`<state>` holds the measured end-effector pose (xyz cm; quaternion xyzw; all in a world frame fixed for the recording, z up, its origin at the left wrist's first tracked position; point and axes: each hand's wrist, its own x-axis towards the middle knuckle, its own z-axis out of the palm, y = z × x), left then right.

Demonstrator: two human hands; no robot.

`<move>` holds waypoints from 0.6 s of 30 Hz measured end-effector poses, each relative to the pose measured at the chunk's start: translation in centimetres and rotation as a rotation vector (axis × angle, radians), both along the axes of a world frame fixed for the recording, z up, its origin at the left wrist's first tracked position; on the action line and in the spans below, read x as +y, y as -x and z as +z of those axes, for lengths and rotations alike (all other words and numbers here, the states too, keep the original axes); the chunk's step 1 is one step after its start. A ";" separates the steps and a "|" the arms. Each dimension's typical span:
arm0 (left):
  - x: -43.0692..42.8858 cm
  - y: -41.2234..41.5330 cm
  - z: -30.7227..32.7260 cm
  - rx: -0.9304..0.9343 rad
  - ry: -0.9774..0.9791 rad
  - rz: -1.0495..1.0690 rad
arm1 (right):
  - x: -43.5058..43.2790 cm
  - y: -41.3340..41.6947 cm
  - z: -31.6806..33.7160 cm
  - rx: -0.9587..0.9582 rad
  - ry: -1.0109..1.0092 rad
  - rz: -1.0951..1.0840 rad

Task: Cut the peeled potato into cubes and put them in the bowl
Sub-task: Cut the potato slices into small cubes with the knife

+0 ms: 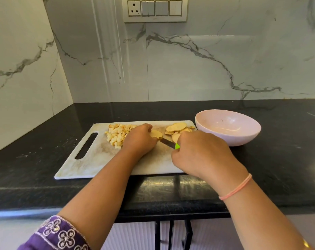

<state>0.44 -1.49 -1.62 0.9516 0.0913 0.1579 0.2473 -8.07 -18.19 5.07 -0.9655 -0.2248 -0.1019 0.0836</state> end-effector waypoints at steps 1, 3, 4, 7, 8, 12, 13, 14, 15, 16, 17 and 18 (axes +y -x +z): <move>0.0 0.1 -0.1 0.004 -0.001 -0.001 | 0.0 -0.1 0.0 -0.003 -0.029 -0.010; -0.2 0.1 -0.2 0.015 0.016 -0.005 | -0.1 -0.5 0.1 -0.016 -0.104 -0.047; -0.3 0.0 -0.2 0.015 0.033 -0.007 | 0.0 -0.8 0.0 -0.022 -0.138 -0.070; -0.4 -0.1 -0.2 0.014 0.069 -0.006 | 1.1 -2.0 -0.4 0.014 -0.152 -0.093; -0.2 -0.1 -0.2 0.016 0.072 -0.001 | 1.7 -2.5 -0.6 0.033 -0.142 -0.086; 0.0 -0.3 -0.4 0.008 0.087 -0.014 | 3.2 -3.9 -1.4 0.048 -0.107 -0.078; 0.0 -0.3 -0.3 0.001 0.090 -0.019 | 3.4 -4.1 -1.4 0.044 -0.097 -0.079; 0.0 -0.4 -0.3 -0.005 0.091 -0.024 | 3.5 -4.2 -1.4 0.045 -0.088 -0.079; -0.1 -0.4 -0.3 -0.008 0.090 -0.026 | 3.5 -4.3 -1.3 0.047 -0.079 -0.077; 0.0 -0.5 -0.4 -0.008 0.084 -0.024 | 3.6 -4.4 -1.3 0.047 -0.071 -0.072; 0.0 -0.5 -0.4 -0.007 0.075 -0.020 | 3.6 -4.3 -1.1 0.045 -0.066 -0.068; 0.1 -0.6 -0.4 -0.007 0.066 -0.014 | 3.7 -4.2 -1.0 0.044 -0.062 -0.062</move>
